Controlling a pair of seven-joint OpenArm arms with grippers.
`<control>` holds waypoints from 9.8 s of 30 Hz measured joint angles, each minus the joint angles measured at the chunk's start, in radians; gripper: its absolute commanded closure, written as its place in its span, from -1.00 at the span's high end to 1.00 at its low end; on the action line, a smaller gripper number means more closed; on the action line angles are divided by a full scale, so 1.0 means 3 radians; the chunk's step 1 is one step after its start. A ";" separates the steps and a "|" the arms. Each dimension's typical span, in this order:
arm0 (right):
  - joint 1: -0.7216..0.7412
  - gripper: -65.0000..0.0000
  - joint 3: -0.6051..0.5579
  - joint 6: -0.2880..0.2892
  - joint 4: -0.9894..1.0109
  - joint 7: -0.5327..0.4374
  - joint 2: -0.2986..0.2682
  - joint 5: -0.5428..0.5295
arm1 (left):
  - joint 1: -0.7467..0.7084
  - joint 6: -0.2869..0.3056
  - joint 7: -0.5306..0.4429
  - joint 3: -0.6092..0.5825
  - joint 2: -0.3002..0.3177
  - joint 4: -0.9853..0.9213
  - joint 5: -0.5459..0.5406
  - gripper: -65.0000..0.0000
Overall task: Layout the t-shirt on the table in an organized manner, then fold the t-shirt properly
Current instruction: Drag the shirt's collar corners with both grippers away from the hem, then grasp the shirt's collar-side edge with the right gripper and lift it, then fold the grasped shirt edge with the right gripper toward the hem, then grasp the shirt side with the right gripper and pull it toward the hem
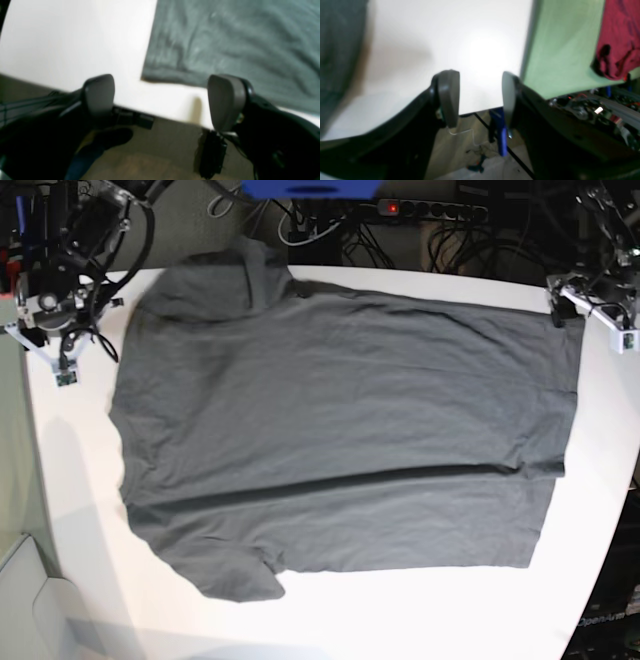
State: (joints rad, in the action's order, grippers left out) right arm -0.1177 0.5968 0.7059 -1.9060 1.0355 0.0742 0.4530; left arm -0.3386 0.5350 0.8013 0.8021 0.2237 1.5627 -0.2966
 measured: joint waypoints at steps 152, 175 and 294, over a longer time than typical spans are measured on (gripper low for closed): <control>0.0136 -1.00 -0.0286 -0.0024 -0.0090 0.1232 0.0184 -0.2496 | 0.0430 -0.0013 0.0394 -0.0175 -0.0108 0.0490 0.0364 -0.75; 0.0584 -1.00 -0.0262 -0.0024 0.0276 0.1242 -0.0017 -0.2488 | 0.0903 -0.0010 0.0403 -0.0100 -0.0113 0.0229 0.0331 -0.75; 0.0412 -0.94 -0.0668 -0.0022 0.1345 0.0759 -0.0258 -0.3159 | 0.1288 0.0024 0.0357 0.0416 0.0027 -0.0427 0.0341 0.90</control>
State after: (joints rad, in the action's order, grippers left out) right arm 0.0059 0.3965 0.6994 -1.5024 1.2633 -0.0032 -0.4946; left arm 0.0479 0.5423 0.9085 0.9268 0.2317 1.4345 -0.1944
